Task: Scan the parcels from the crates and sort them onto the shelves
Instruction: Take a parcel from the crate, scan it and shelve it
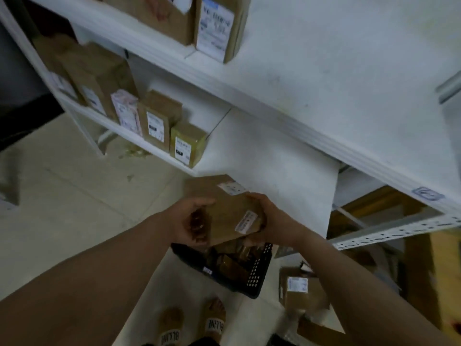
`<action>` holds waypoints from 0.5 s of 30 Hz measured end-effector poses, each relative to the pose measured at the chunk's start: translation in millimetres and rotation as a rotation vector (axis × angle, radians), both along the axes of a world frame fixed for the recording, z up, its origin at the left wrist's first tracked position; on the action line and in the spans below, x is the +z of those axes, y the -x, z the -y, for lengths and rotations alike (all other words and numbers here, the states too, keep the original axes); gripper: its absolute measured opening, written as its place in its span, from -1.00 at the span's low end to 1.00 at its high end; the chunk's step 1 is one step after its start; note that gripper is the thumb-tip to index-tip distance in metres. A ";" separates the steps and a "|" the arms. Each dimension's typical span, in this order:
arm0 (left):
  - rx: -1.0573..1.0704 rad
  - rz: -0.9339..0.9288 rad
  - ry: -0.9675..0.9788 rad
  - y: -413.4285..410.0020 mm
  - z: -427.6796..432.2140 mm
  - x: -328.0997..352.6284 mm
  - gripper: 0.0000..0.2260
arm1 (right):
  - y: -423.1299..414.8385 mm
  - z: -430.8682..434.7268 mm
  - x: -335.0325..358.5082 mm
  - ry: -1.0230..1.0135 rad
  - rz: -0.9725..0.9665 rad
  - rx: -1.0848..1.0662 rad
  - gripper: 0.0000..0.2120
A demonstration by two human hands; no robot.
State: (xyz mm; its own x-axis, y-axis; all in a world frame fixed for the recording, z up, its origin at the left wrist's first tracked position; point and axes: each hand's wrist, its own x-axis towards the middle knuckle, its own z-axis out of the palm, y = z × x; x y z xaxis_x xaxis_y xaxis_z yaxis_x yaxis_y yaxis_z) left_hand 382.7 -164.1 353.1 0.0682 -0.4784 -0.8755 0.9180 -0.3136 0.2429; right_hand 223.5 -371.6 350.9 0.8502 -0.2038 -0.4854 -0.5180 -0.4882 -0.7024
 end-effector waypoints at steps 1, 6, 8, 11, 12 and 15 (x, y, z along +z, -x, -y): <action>-0.031 0.051 0.015 2.5 -1.4 7.8 -0.55 | 4.5 0.6 11.7 -0.081 -0.020 -0.051 0.07; -0.195 0.250 0.086 8.7 -3.2 41.0 -0.63 | 18.0 2.4 58.8 -0.263 -0.002 -0.443 -0.21; -0.294 0.317 0.105 10.3 -3.0 48.2 -0.69 | 20.7 5.0 72.2 -0.248 0.014 -0.507 -0.30; -0.362 0.394 0.160 8.5 -0.7 52.6 -0.61 | 26.3 7.3 85.4 -0.253 0.047 -0.594 -0.35; -0.356 0.400 0.181 9.3 0.4 54.2 -0.57 | 28.9 7.6 87.1 -0.263 0.046 -0.620 -0.33; -0.317 0.401 0.264 14.1 3.6 56.4 -0.46 | 39.3 6.8 84.6 -0.316 -0.011 -0.639 -0.20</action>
State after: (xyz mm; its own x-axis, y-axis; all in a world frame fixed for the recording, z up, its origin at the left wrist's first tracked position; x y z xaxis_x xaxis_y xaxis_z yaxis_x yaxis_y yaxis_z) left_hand 368.6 -167.7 409.4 0.1875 -0.7282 -0.6592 0.6090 -0.4403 0.6597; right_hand 184.3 -378.4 435.5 0.6063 -0.5086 -0.6113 -0.6425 0.1396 -0.7535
